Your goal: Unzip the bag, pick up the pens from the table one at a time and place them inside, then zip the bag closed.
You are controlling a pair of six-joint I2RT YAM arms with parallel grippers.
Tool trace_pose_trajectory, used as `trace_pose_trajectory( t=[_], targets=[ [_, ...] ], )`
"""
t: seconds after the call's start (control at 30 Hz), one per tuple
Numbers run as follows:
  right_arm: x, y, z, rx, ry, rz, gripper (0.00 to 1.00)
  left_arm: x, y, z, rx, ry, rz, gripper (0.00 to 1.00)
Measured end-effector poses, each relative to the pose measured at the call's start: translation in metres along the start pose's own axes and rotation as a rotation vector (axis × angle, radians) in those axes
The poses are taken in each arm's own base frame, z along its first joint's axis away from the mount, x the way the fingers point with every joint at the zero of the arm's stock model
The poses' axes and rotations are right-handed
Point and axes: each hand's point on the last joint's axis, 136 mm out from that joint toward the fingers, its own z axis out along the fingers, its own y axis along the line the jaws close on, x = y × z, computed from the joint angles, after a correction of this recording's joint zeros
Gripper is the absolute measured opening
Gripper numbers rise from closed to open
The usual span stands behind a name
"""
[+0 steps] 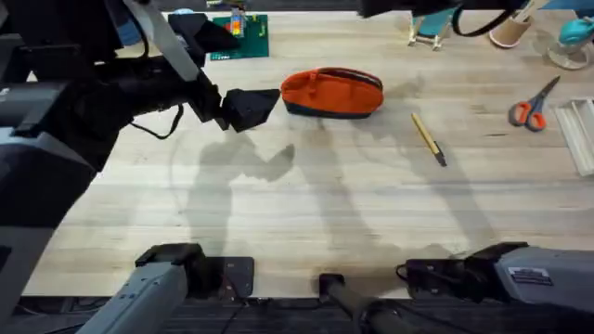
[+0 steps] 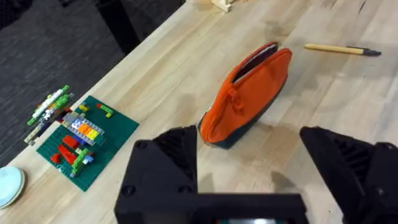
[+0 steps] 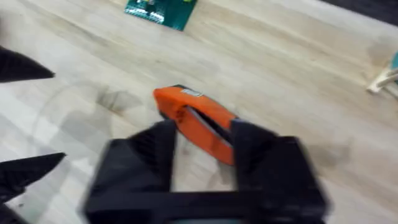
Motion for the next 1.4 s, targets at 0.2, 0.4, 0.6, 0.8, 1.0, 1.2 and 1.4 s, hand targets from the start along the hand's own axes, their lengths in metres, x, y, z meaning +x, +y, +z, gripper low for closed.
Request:
trace_pose_trajectory(
  t=[0.2,0.4,0.6,0.8,1.0,1.2,1.4],
  targets=[
    [-0.002,-0.018,-0.003,0.036,-0.011,0.003,0.031,0.000,0.000,0.000,-0.001,0.001,0.000,0.993],
    [0.004,-0.011,-0.003,-0.011,0.014,-0.025,0.031,0.000,0.000,0.000,-0.001,0.001,0.000,0.993],
    [0.012,-0.001,-0.004,-0.073,0.039,-0.202,0.030,0.000,0.000,0.000,-0.001,0.001,0.000,0.993],
    [0.011,0.001,-0.004,-0.083,0.024,-0.423,0.028,0.000,0.000,0.000,-0.001,0.001,0.000,0.993],
    [0.005,0.001,-0.006,-0.081,0.007,-0.516,0.028,0.000,0.000,0.000,-0.001,0.001,0.000,0.993],
    [-0.013,0.001,-0.010,-0.075,-0.011,-0.544,0.028,0.000,0.000,0.000,-0.001,0.001,0.000,0.993],
    [-0.018,-0.007,0.000,-0.090,0.067,-0.516,0.028,0.000,0.000,0.000,-0.002,0.001,0.000,0.993]
  ],
)
